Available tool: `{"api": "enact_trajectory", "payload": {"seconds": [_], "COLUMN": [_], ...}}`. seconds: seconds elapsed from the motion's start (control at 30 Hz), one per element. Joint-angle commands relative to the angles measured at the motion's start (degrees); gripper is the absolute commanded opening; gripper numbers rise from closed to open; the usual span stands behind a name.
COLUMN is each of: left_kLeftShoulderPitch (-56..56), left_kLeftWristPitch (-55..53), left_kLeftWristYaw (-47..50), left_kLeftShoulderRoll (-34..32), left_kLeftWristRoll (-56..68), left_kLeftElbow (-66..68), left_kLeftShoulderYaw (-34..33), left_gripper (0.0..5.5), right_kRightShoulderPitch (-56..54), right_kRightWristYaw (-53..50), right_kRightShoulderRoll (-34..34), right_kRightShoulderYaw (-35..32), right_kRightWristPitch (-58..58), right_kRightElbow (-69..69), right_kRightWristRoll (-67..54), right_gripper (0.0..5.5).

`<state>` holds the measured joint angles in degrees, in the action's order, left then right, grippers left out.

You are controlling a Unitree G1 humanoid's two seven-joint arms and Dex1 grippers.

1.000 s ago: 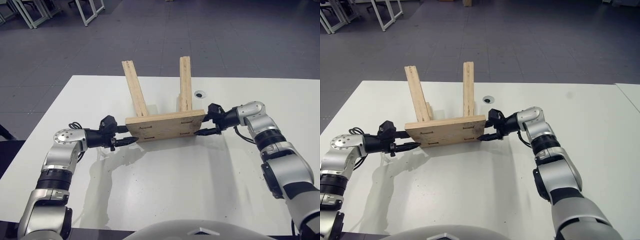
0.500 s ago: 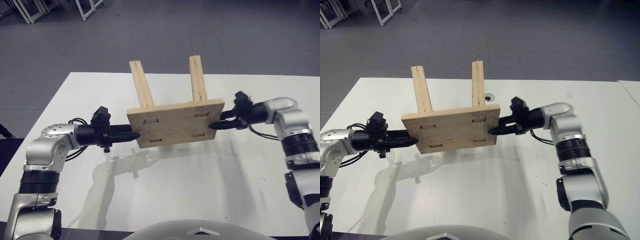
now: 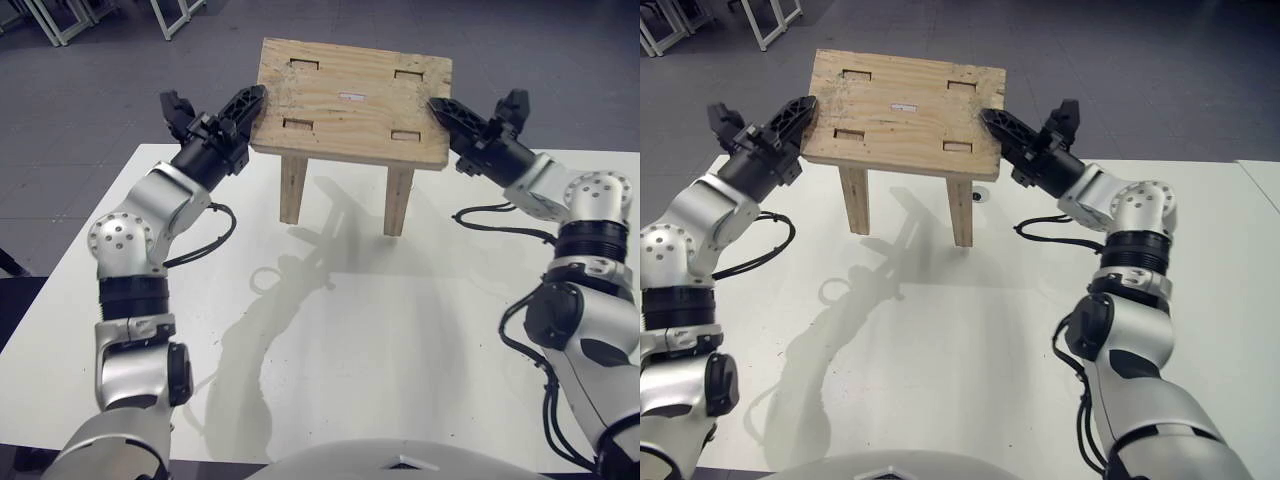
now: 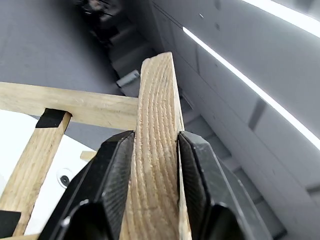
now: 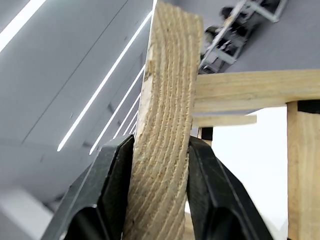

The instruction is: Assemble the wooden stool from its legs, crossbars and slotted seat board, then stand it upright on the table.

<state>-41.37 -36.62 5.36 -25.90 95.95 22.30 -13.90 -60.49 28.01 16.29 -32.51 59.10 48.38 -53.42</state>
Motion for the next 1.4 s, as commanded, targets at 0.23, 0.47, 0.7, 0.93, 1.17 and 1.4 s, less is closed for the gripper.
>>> {"api": "enact_trajectory", "payload": {"seconds": [0.23,0.47,0.7,0.93,1.17,1.4], "left_kLeftShoulderPitch": [-24.99,-18.87,0.86,21.35,29.34,30.63], "left_kLeftWristPitch": [20.04,13.62,10.53,13.58,13.57,9.22], "left_kLeftWristYaw": [10.78,7.68,10.12,6.96,4.28,4.72], "left_kLeftShoulderRoll": [5.16,4.16,6.28,6.52,8.34,9.97], "left_kLeftWristRoll": [-15.12,-25.90,-33.22,-55.24,-62.87,-64.90], "left_kLeftElbow": [41.86,30.14,-8.07,-32.62,-37.67,-37.08], "left_kLeftShoulderYaw": [-11.02,-13.91,-12.28,0.91,2.61,1.55], "left_gripper": [0.94,1.40,1.40,1.40,1.40,1.40], "right_kRightShoulderPitch": [-13.36,-13.71,-16.94,-26.11,-30.40,-15.55], "right_kRightWristYaw": [-36.29,-29.49,-25.52,-3.85,-2.33,-1.95], "right_kRightShoulderRoll": [-6.51,-1.43,2.95,-3.95,-5.48,-9.93], "right_kRightShoulderYaw": [-7.00,-3.52,2.98,18.29,17.88,25.04], "right_kRightWristPitch": [-34.84,-26.39,-31.06,-59.19,-72.29,-58.97], "right_kRightElbow": [25.27,23.52,15.39,14.94,20.07,28.88], "right_kRightWristRoll": [4.76,9.97,17.95,33.56,36.83,46.40], "right_gripper": [1.97,2.77,2.77,2.77,2.77,2.77]}}
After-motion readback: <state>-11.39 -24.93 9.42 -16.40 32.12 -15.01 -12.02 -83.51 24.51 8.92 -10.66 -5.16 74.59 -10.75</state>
